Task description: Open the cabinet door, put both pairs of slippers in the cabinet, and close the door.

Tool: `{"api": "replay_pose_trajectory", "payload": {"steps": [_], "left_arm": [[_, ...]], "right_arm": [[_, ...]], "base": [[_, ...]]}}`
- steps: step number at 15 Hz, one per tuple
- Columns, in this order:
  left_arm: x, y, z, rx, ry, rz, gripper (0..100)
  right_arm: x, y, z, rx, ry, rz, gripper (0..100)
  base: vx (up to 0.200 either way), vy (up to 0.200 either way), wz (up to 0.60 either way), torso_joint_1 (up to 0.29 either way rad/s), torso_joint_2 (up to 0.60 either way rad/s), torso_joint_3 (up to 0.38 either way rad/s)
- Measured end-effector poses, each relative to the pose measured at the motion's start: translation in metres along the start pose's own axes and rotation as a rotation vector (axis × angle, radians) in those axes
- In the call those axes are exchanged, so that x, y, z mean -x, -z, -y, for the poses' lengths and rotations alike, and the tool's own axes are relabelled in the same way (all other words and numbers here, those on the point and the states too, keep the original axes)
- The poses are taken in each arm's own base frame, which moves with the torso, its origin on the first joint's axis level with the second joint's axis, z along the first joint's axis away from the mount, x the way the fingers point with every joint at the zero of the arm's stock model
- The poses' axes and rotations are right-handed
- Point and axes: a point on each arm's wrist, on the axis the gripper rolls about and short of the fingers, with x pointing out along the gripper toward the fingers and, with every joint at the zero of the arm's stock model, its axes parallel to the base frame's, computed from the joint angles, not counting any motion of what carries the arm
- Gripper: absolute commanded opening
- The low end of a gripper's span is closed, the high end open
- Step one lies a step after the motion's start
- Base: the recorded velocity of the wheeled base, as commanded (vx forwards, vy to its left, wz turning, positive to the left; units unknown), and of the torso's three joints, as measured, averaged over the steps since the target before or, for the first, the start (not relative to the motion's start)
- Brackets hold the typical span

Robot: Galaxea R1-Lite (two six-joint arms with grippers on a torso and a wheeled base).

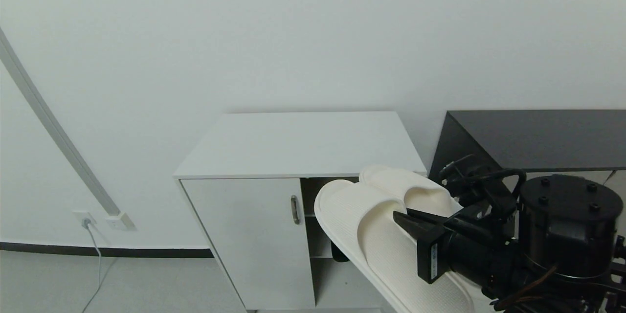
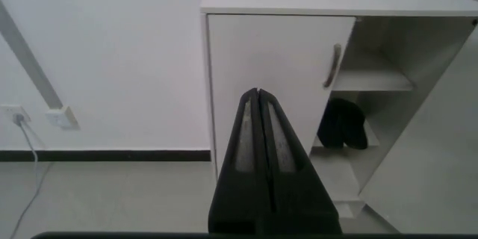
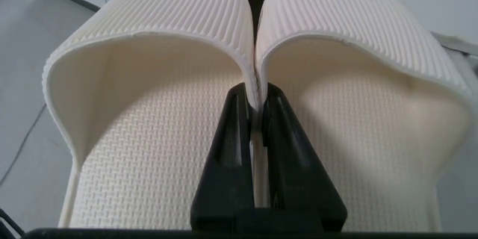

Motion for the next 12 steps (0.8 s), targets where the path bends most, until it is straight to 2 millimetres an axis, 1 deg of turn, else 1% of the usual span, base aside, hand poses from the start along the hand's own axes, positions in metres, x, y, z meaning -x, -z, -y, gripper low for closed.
{"api": "replay_pose_trajectory", "payload": {"steps": [6, 12], "left_arm": [[0.0000, -0.0001, 0.0000, 0.000, 0.000, 0.001, 0], [0.0000, -0.0001, 0.0000, 0.000, 0.001, 0.001, 0]], "right_arm": [[0.0002, 0.0021, 0.0002, 0.003, -0.001, -0.008, 0], [0.0018, 0.0037, -0.0069, 0.009, -0.030, -0.013, 0]], "base": [[0.000, 0.000, 0.00, 0.000, 0.00, 0.000], [0.000, 0.000, 0.00, 0.000, 0.00, 0.000]]}}
